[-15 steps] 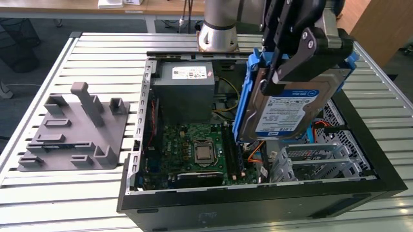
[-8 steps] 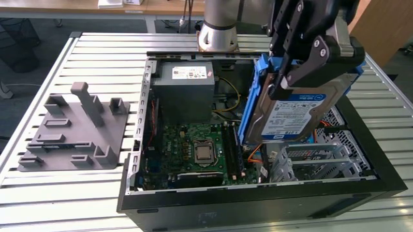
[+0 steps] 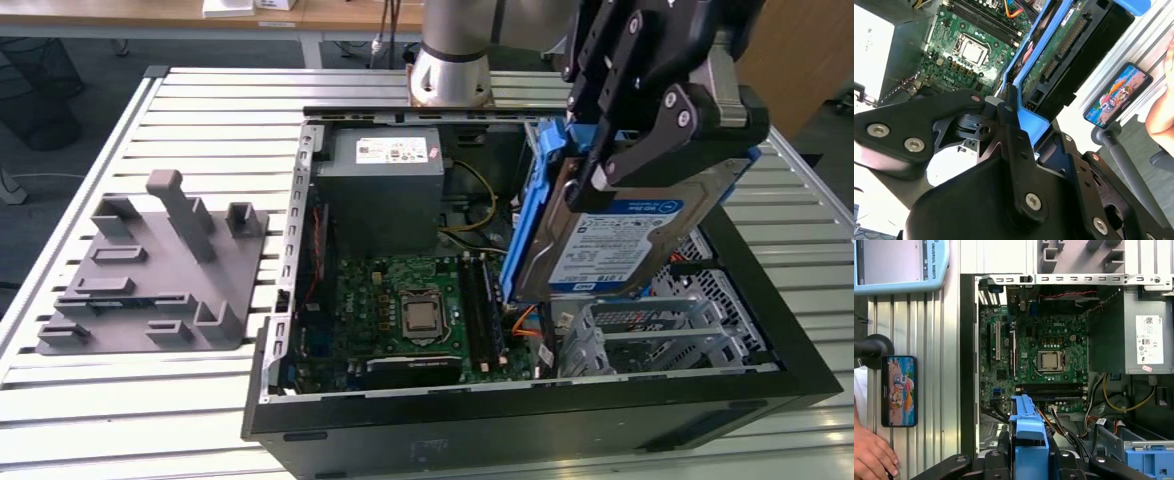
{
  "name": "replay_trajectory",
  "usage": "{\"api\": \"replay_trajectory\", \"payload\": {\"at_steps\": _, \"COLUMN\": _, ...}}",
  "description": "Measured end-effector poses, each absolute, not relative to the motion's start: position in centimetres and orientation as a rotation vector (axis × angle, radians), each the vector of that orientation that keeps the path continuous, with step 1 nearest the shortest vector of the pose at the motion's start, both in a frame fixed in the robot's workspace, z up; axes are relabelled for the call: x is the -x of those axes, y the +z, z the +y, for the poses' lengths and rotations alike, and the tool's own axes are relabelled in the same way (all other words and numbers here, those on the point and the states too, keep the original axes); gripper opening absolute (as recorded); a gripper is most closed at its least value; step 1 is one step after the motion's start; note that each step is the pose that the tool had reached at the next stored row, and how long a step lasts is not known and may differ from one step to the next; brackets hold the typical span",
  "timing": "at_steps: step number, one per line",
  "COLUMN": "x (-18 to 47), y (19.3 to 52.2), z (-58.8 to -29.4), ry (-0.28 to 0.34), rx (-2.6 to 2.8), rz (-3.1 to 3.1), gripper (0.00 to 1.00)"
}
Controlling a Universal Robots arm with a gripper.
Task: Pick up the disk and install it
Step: 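Insert the disk into the insertion slot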
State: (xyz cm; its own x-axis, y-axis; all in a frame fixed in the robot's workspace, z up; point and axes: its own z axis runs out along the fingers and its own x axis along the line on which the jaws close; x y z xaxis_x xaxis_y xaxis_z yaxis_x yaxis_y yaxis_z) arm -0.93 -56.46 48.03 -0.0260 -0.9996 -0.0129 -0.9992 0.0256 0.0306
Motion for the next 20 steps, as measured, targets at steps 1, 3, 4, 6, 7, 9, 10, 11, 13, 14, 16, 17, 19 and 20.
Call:
{"api": "replay_trajectory", "payload": {"at_steps": 1, "x": 0.8, "y": 48.0, "z": -56.5, "ry": -0.048, "rx": -2.184, "rz": -2.241, "gripper": 0.36}}
{"api": "replay_trajectory", "payload": {"at_steps": 3, "x": 0.3, "y": 47.9, "z": -56.5, "ry": -0.049, "rx": -2.184, "rz": -2.241, "gripper": 0.36}}
{"api": "replay_trajectory", "payload": {"at_steps": 4, "x": -0.1, "y": 47.8, "z": -56.5, "ry": -0.049, "rx": -2.184, "rz": -2.241, "gripper": 0.36}}
{"api": "replay_trajectory", "payload": {"at_steps": 6, "x": -0.7, "y": 47.7, "z": -56.5, "ry": -0.049, "rx": -2.184, "rz": -2.241, "gripper": 0.36}}
{"api": "replay_trajectory", "payload": {"at_steps": 7, "x": -1.0, "y": 47.7, "z": -56.6, "ry": -0.049, "rx": -2.183, "rz": -2.240, "gripper": 0.36}}
{"api": "replay_trajectory", "payload": {"at_steps": 9, "x": -1.4, "y": 47.6, "z": -56.8, "ry": -0.049, "rx": -2.184, "rz": -2.240, "gripper": 0.36}}
{"api": "replay_trajectory", "payload": {"at_steps": 10, "x": -1.5, "y": 47.5, "z": -57.0, "ry": -0.049, "rx": -2.184, "rz": -2.240, "gripper": 0.36}}
{"api": "replay_trajectory", "payload": {"at_steps": 11, "x": -1.6, "y": 47.4, "z": -57.2, "ry": -0.049, "rx": -2.184, "rz": -2.240, "gripper": 0.36}}
{"api": "replay_trajectory", "payload": {"at_steps": 13, "x": -1.9, "y": 47.3, "z": -57.3, "ry": -0.050, "rx": -2.184, "rz": -2.241, "gripper": 0.36}}
{"api": "replay_trajectory", "payload": {"at_steps": 14, "x": -2.1, "y": 47.2, "z": -57.4, "ry": -0.050, "rx": -2.184, "rz": -2.241, "gripper": 0.36}}
{"api": "replay_trajectory", "payload": {"at_steps": 16, "x": -2.7, "y": 47.1, "z": -57.4, "ry": -0.050, "rx": -2.183, "rz": -2.240, "gripper": 0.36}}
{"api": "replay_trajectory", "payload": {"at_steps": 17, "x": -3.0, "y": 47.0, "z": -57.4, "ry": -0.050, "rx": -2.183, "rz": -2.240, "gripper": 0.36}}
{"api": "replay_trajectory", "payload": {"at_steps": 19, "x": -3.5, "y": 46.9, "z": -57.4, "ry": -0.050, "rx": -2.183, "rz": -2.240, "gripper": 0.36}}
{"api": "replay_trajectory", "payload": {"at_steps": 20, "x": -3.7, "y": 46.8, "z": -57.5, "ry": -0.050, "rx": -2.183, "rz": -2.240, "gripper": 0.36}}
